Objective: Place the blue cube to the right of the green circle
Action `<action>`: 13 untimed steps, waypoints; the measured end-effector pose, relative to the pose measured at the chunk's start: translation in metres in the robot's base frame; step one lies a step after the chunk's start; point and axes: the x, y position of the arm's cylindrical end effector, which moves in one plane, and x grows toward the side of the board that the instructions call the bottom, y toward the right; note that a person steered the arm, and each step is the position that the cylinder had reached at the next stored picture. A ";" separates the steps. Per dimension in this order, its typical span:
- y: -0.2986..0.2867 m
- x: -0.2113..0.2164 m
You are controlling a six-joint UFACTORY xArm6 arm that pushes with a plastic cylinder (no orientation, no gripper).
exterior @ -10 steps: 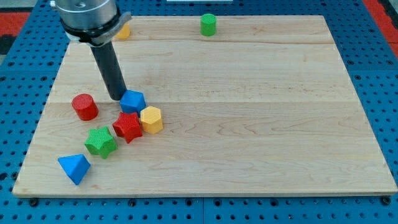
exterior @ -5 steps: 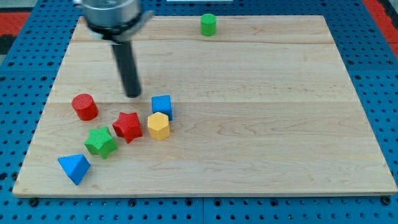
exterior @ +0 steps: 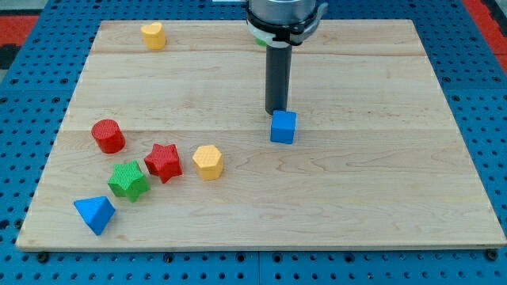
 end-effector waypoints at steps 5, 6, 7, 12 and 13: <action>0.046 -0.001; 0.063 -0.065; 0.117 -0.090; 0.153 -0.126; 0.188 -0.103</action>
